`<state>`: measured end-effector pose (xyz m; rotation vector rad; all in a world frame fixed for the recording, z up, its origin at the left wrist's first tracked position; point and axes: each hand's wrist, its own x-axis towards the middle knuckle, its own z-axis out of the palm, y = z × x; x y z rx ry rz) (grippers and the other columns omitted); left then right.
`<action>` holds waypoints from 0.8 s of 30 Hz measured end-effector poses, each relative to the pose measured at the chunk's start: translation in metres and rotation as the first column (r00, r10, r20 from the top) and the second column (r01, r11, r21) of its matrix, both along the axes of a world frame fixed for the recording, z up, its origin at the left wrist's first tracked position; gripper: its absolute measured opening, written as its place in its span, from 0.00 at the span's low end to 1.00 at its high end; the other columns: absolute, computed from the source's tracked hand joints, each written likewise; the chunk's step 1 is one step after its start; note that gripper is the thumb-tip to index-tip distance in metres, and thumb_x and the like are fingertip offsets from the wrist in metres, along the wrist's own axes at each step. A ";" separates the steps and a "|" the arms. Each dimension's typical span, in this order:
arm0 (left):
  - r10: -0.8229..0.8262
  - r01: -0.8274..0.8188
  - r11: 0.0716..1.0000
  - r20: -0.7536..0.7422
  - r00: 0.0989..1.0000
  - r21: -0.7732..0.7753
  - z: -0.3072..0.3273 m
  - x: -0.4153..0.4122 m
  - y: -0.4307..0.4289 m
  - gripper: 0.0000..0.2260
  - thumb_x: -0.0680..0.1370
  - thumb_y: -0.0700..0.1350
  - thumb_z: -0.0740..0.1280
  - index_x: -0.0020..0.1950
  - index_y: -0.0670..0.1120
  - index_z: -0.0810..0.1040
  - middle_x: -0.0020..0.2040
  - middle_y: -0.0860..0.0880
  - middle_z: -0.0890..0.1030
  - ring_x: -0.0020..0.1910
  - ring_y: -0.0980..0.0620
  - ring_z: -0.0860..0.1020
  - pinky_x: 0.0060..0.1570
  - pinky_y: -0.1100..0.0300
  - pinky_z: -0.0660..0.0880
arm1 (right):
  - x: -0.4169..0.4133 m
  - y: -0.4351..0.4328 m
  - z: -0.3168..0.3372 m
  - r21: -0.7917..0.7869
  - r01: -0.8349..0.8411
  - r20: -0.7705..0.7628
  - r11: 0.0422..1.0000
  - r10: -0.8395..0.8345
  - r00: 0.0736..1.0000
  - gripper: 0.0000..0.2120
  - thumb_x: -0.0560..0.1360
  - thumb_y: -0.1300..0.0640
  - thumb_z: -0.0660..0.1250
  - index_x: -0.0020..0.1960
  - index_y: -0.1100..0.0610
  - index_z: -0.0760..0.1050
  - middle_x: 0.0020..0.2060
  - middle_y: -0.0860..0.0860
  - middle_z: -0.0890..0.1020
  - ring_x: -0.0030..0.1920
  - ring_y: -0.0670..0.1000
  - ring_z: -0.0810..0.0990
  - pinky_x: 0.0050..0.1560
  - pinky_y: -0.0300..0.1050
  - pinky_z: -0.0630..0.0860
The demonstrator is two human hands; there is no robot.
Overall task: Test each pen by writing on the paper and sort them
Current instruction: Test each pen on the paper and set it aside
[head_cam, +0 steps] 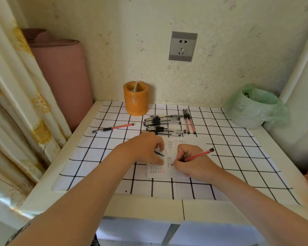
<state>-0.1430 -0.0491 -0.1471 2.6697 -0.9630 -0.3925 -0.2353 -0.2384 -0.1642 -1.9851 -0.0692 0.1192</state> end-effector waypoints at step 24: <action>0.022 -0.022 1.000 -0.022 1.000 0.002 -0.002 0.002 -0.001 0.23 0.67 0.58 0.77 0.58 0.57 0.74 0.54 0.55 0.71 0.57 0.53 0.69 0.56 0.56 0.73 | 0.001 -0.002 -0.012 -0.099 -0.020 0.122 0.995 0.032 0.992 0.08 0.70 0.67 0.70 0.36 0.62 0.71 0.31 0.52 0.74 0.31 0.45 0.71 0.31 0.40 0.68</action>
